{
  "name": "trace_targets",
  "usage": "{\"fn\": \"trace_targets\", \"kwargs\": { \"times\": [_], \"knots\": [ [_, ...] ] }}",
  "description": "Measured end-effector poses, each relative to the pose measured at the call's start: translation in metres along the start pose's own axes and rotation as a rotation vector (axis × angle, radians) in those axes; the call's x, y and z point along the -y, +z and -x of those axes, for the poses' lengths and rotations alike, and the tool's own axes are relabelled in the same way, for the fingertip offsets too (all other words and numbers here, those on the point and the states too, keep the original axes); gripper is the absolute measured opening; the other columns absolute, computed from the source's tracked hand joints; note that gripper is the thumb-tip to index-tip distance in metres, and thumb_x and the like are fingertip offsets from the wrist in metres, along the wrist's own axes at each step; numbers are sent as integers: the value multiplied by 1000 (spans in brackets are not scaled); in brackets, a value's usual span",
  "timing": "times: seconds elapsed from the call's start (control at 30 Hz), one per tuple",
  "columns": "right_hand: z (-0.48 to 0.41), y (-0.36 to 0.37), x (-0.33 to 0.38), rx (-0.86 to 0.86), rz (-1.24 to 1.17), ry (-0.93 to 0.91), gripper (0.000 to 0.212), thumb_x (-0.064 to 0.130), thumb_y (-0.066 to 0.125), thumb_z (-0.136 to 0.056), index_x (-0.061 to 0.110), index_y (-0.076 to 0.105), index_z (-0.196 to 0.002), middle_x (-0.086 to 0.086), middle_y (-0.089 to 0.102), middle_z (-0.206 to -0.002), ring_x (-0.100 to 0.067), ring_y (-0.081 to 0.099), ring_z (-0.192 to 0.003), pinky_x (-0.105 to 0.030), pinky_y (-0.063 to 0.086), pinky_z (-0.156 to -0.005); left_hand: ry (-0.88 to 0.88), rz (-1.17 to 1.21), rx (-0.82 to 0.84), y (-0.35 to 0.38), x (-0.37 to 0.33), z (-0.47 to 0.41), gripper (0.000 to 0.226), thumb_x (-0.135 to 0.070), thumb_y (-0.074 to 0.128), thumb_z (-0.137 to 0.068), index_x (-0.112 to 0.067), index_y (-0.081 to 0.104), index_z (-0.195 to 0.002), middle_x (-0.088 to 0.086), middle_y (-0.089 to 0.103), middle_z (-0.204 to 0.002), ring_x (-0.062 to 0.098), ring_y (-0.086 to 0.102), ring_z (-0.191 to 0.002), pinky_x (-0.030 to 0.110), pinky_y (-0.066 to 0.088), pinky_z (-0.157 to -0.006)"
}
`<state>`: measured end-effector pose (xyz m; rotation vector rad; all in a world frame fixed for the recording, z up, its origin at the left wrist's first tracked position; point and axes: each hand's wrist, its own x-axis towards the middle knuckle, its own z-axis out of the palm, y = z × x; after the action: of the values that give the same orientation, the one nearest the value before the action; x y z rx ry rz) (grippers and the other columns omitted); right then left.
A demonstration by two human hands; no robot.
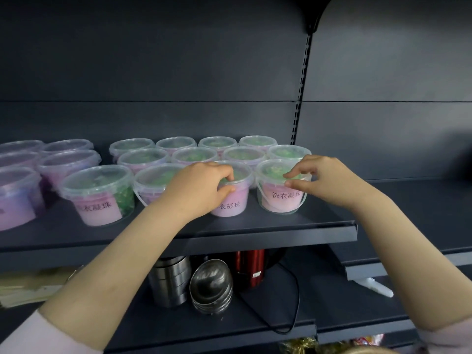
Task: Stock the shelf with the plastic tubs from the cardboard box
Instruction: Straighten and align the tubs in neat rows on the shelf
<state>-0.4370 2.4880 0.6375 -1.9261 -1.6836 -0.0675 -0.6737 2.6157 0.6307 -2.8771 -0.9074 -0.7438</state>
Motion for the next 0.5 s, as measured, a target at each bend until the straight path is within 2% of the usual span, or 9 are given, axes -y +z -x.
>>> {"fn": "trace_targets", "kwargs": {
  "times": [0.13, 0.3, 0.5],
  "knots": [
    [-8, -1, -2, 68, -15, 35, 16, 42, 70, -82, 33, 73, -95, 19, 61, -103, -8, 54, -101, -26, 42, -90, 16, -15, 43, -1, 3, -2, 13, -41, 57, -89, -31, 60, -98, -9, 64, -108, 17, 53, -88, 28, 34, -66],
    [-14, -1, -3, 97, -16, 47, 7, 41, 71, -81, 39, 69, -88, 26, 56, -95, 1, 50, -90, -13, 33, -76, 20, -39, 90, -6, 4, -7, 11, -41, 56, -89, -32, 57, -94, -10, 63, -103, 14, 50, -79, 29, 35, -64],
    [-13, 5, -3, 66, 47, 62, 7, 41, 65, -84, 36, 66, -89, 20, 56, -104, -8, 50, -101, -23, 33, -83, 29, -74, 95, -5, 1, -6, 9, -39, 56, -89, -31, 51, -87, -10, 61, -96, 10, 46, -67, 25, 27, -51]
  ]
}}
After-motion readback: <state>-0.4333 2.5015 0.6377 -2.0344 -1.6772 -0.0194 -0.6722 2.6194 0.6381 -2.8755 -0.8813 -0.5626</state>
